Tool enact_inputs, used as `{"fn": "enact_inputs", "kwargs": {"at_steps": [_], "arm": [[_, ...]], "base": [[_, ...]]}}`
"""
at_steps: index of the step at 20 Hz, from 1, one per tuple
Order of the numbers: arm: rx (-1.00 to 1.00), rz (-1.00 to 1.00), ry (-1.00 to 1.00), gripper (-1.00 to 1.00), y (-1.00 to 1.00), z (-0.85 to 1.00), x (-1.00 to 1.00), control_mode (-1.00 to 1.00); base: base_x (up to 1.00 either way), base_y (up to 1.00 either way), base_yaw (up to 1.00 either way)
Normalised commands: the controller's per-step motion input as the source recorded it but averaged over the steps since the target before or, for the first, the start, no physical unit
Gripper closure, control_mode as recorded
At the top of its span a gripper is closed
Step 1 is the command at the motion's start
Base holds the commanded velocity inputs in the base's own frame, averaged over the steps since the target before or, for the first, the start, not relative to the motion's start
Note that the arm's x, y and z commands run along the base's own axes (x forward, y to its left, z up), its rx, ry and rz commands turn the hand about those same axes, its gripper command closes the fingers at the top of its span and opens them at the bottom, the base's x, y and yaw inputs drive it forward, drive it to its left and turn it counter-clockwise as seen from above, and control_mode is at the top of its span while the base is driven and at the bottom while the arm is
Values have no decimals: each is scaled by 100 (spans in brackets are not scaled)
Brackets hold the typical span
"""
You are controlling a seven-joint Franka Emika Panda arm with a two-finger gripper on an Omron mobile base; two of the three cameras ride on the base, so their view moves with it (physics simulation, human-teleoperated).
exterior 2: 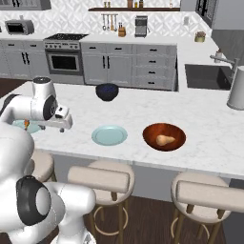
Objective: Pick the chicken drumstick and squash from their plates and place them in the bowl. Then put the bowl in the fridge.
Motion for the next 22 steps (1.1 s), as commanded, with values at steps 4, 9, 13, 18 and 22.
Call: {"fn": "enact_inputs", "kwargs": {"at_steps": [4, 9, 13, 18, 22], "arm": [[0, 28, 0, -100, 100, 0, 24, -100], [-3, 18, -5, -100, 100, -16, 12, -100], [-1, 2, -7, -100, 100, -26, 3, -100], [0, 0, -2, -100, 96, -7, 60, -100], [0, 1, 0, -100, 78, -7, 62, -100]], "base": [[0, 0, 0], [0, 0, 0], [0, 0, 0], [0, 0, 0], [0, 0, 0]]}}
